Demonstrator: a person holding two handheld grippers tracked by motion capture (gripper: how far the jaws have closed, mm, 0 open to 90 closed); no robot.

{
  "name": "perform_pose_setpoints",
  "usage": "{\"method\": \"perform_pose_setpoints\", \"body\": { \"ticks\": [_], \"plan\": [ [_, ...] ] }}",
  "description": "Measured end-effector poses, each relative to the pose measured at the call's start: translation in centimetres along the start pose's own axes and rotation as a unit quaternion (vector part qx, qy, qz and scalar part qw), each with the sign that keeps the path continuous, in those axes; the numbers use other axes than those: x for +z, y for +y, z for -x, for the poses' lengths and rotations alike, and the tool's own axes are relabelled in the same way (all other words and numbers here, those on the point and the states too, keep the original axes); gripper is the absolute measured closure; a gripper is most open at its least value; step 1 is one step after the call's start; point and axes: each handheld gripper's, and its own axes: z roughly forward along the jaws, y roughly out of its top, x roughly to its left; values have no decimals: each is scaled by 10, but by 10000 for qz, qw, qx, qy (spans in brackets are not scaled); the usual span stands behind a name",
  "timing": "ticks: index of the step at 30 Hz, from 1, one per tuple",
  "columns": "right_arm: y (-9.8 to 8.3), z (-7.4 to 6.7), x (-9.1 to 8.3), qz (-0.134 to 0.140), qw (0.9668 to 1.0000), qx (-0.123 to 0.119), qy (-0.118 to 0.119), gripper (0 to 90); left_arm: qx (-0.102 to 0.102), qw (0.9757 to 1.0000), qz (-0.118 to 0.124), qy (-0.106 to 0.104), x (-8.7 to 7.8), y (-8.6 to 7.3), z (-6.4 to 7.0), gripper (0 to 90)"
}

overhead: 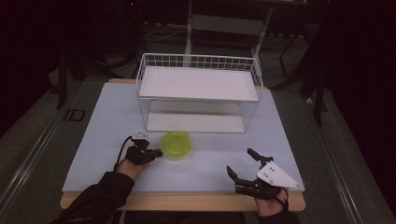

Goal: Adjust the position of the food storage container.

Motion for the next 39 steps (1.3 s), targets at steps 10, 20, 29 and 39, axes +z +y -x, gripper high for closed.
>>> {"method": "perform_pose_setpoints", "body": {
  "ticks": [10, 20, 29, 39],
  "plan": [
    [0, 0, 1, -40, 10000, -20, 23, 136, 114, 9999, -51, -97, 21, 12, 5, 900],
    [-1, 0, 2, -57, 10000, 6, 64, 136, 159, 9995, -9, -264, 35, 20, 20, 900],
    [-2, 0, 3, -87, 9999, 52, 141, 139, 253, 9995, -74, -195, 42, 26, 24, 900],
    [-2, 1, 4, -104, 9997, 135, 185, 139, 351, 9993, 19, 128, 11, 26, 17, 900]
  ]
}}
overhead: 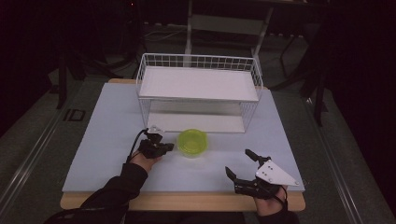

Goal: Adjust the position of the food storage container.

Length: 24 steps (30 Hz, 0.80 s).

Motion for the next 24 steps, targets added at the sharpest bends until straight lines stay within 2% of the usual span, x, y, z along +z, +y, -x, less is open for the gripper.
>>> {"method": "perform_pose_setpoints", "body": {
  "ticks": [2, 4, 7, 10, 12, 13, 14, 16, 20, 23, 24],
  "plan": [
    [-1, 2, 0, 27, 9999, 140, 53, 139, 52, 10000, 64, -16, -10, -1, 0, 900],
    [-1, 3, 1, -3, 9999, 144, 14, 139, 151, 9999, 50, -45, -19, -2, 1, 897],
    [-1, 4, 1, -33, 9999, 129, -12, 139, 286, 9995, 80, -105, -32, -6, 3, 810],
    [-2, 6, 2, -24, 9995, 310, 95, 139, 382, 9988, 143, -262, -44, -11, 4, 740],
    [-2, 7, 2, -36, 9995, 290, 79, 139, 356, 9982, 233, -415, -50, -13, 5, 668],
    [-2, 7, 2, -40, 9994, 328, 94, 139, 371, 9977, 287, -496, -53, -14, 6, 660],
    [-2, 8, 2, -45, 9993, 350, 108, 138, 415, 9970, 353, -552, -56, -14, 7, 610],
    [-1, 8, 3, -105, 9995, 293, 34, 136, 458, 9956, 463, -676, -61, -15, 10, 568],
    [1, 9, 5, -231, 9995, 197, -64, 130, 406, 9916, 771, -953, -71, -14, 17, 451],
    [5, 9, 7, -266, 9996, 94, -37, 133, 391, 9892, 992, -1008, -78, -12, 23, 390],
    [7, 9, 7, -273, 9995, 134, -19, 135, 372, 9889, 1036, -1002, -79, -11, 24, 364]
  ]
}}
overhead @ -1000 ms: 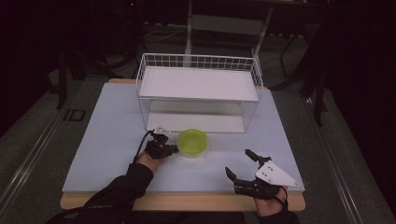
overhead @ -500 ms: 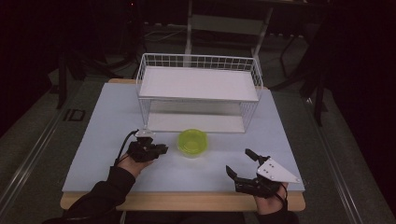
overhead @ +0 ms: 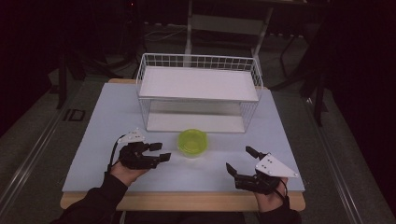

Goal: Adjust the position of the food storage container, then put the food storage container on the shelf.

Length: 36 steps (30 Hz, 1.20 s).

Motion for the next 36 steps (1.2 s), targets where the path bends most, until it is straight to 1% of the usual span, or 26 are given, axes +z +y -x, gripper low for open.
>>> {"method": "perform_pose_setpoints", "body": {
  "ticks": [1, 2, 3, 4, 5, 7, 8, 11, 13, 14, 17, 18, 20, 21, 22, 23, 24, 25, 28, 29, 31, 32, 33, 34, 35, 36],
  "plan": [
    [3, 0, 0, -2, 9999, 84, 63, 134, -23, 10000, 33, 14, -1, 1, 1, 319],
    [6, 0, 0, -1, 9999, 116, 116, 131, -36, 10000, 56, -6, -2, 3, 1, 309],
    [9, 0, 0, 12, 9999, 131, 105, 123, 39, 10000, 72, 7, -4, 4, 2, 309],
    [12, -1, 1, -12, 9998, 137, 174, 109, 120, 9999, 87, 10, -5, 6, 3, 308],
    [15, -1, 4, -86, 9995, 92, 275, 106, 179, 9998, 107, 1, -6, 7, 4, 308],
    [20, -5, 9, -168, 9997, -113, 110, 103, 239, 9995, 198, -25, -8, 12, 5, 308],
    [20, -5, 9, -168, 9997, -113, 110, 103, 239, 9995, 198, -25, -8, 12, 5, 308],
    [27, -7, 22, -293, 9991, -163, 275, 100, 238, 9994, 240, -69, -7, 20, 5, 308],
    [30, -7, 28, -355, 9988, -195, 267, 139, 240, 9994, 249, -31, -5, 24, 4, 309],
    [32, -6, 31, -422, 9984, -174, 324, 139, 205, 9995, 245, -40, -4, 26, 3, 309],
    [35, -3, 43, -631, 9975, -121, 281, 202, 153, 9995, 263, -14, 0, 31, 1, 312],
    [36, -1, 46, -650, 9975, -96, 248, 236, 127, 9995, 280, 12, 2, 33, 0, 312],
    [38, 2, 54, -725, 9970, 3, 278, 247, 94, 9996, 266, -3, 6, 36, -2, 319],
    [38, 2, 54, -725, 9970, 3, 278, 247, 94, 9996, 266, -3, 6, 36, -2, 319],
    [40, 3, 58, -747, 9969, 10, 259, 275, 50, 9997, 235, 21, 12, 38, -5, 319],
    [42, 5, 66, -810, 9964, 28, 246, 291, 59, 9997, 212, 89, 15, 39, -6, 320],
    [43, 6, 71, -835, 9961, 27, 268, 304, 23, 9998, 186, 79, 18, 40, -7, 320],
    [44, 6, 75, -869, 9958, 50, 292, 317, -13, 9998, 182, 46, 20, 40, -9, 320],
    [45, 8, 86, -966, 9947, 71, 345, 336, -90, 9999, 114, 82, 28, 41, -12, 321],
    [44, 8, 89, -999, 9944, 89, 335, 361, -134, 9998, 85, 115, 30, 41, -14, 321],
    [43, 9, 94, -1044, 9939, 108, 352, 361, -134, 9998, 85, 115, 30, 41, -14, 325],
    [41, 11, 103, -1141, 9924, 228, 395, 379, -246, 9996, 15, 126, 37, 39, -18, 331],
    [39, 11, 106, -1190, 9918, 243, 392, 379, -309, 9995, -2, 102, 40, 38, -20, 332],
    [39, 11, 106, -1190, 9918, 243, 392, 379, -335, 9993, -53, 160, 43, 37, -22, 332],
    [36, 11, 113, -1289, 9905, 267, 397, 379, -359, 9991, -96, 207, 46, 36, -23, 337],
    [36, 11, 113, -1289, 9905, 267, 397, 379, -403, 9989, -148, 174, 49, 34, -24, 337]
  ]
}}
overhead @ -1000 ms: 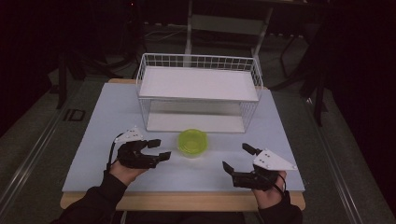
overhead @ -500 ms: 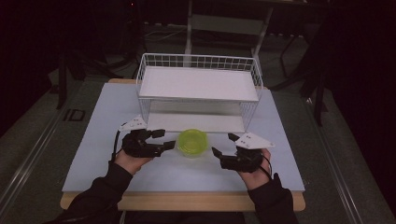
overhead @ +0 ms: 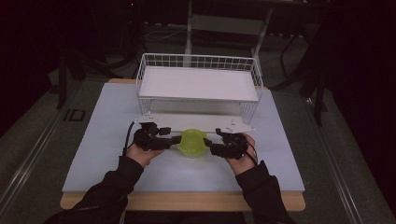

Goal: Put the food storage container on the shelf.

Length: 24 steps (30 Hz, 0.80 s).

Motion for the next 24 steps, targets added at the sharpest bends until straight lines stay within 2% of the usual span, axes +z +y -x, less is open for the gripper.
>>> {"method": "perform_pose_setpoints", "body": {
  "ticks": [1, 2, 3, 4, 8, 15, 16, 17, 19, 24],
  "plan": [
    [-1, 0, 3, -56, 10000, 19, -36, 379, -6, 10000, -64, 67, 3, -1, -1, 352],
    [-4, 3, 10, -172, 9998, 51, -77, 380, -99, 9999, -128, 51, 7, -4, -5, 356],
    [-5, 4, 12, -189, 9997, 101, -98, 380, -99, 9999, -128, 51, 7, -4, -5, 368],
    [-6, 6, 15, -214, 9996, 172, -94, 384, -166, 9997, -158, 107, 9, -6, -7, 369],
    [-10, 11, 24, -339, 9989, 309, -58, 395, -371, 9989, -291, 65, 18, -11, -12, 386],
    [-12, 15, 34, -474, 9980, 414, 6, 429, -587, 9974, -406, 121, 23, -16, -17, 426],
    [-12, 18, 35, -504, 9974, 522, 47, 435, -631, 9971, -421, 84, 23, -16, -19, 461],
    [-12, 18, 35, -504, 9974, 522, 47, 435, -672, 9967, -447, 76, 24, -17, -20, 461],
    [-12, 21, 37, -545, 9960, 681, 183, 470, -805, 9957, -464, -6, 26, -19, -22, 477],
    [-13, 29, 39, -604, 9906, 1136, 467, 513, -845, 9945, -623, 2, 31, -23, -23, 478]
  ]
}}
